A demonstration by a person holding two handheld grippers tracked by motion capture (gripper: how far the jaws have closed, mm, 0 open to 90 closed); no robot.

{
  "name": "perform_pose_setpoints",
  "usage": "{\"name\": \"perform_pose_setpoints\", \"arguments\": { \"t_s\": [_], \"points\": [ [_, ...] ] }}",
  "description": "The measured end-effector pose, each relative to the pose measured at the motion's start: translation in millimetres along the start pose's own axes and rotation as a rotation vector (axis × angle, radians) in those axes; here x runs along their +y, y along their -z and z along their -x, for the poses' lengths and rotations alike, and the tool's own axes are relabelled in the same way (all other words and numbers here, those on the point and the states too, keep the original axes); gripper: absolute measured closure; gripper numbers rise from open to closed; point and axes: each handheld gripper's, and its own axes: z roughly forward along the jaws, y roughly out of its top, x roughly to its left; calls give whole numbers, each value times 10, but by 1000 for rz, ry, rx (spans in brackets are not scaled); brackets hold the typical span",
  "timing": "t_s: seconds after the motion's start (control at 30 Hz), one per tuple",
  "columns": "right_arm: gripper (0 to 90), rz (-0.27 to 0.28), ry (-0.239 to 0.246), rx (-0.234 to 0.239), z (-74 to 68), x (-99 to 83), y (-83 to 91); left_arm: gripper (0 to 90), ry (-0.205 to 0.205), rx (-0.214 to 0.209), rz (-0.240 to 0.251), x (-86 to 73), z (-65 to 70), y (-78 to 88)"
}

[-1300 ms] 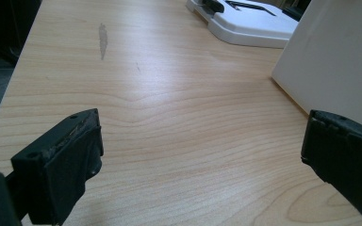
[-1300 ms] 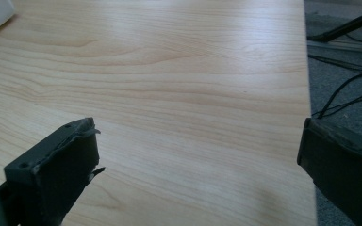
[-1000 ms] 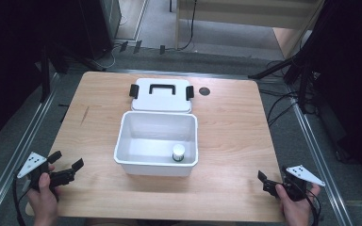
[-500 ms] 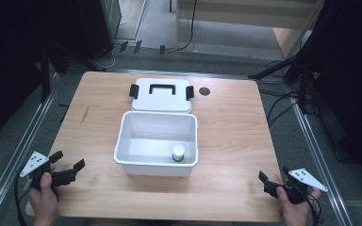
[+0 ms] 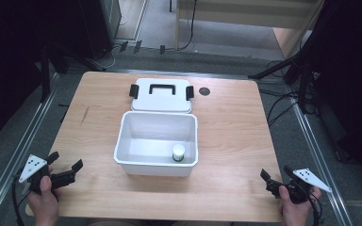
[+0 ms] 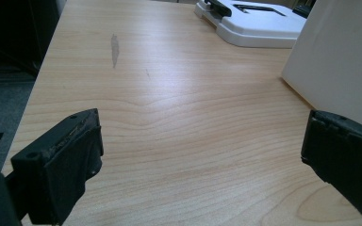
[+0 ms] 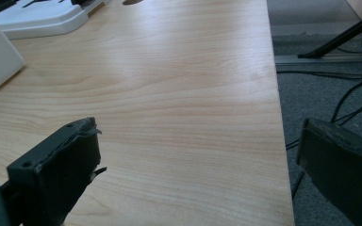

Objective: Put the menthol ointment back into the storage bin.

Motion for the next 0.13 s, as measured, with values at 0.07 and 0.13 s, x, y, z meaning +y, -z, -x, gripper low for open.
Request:
{"name": "perform_pose_setpoints", "arguments": {
  "t_s": [0.07,0.13],
  "points": [
    [4,-2,3,-7,-7,1,-4,1,1,-5,-4,2,-7,1],
    [5,-2,7,-7,-8,1,-6,1,11,-9,-5,5,-17,-8]
  ]
}}
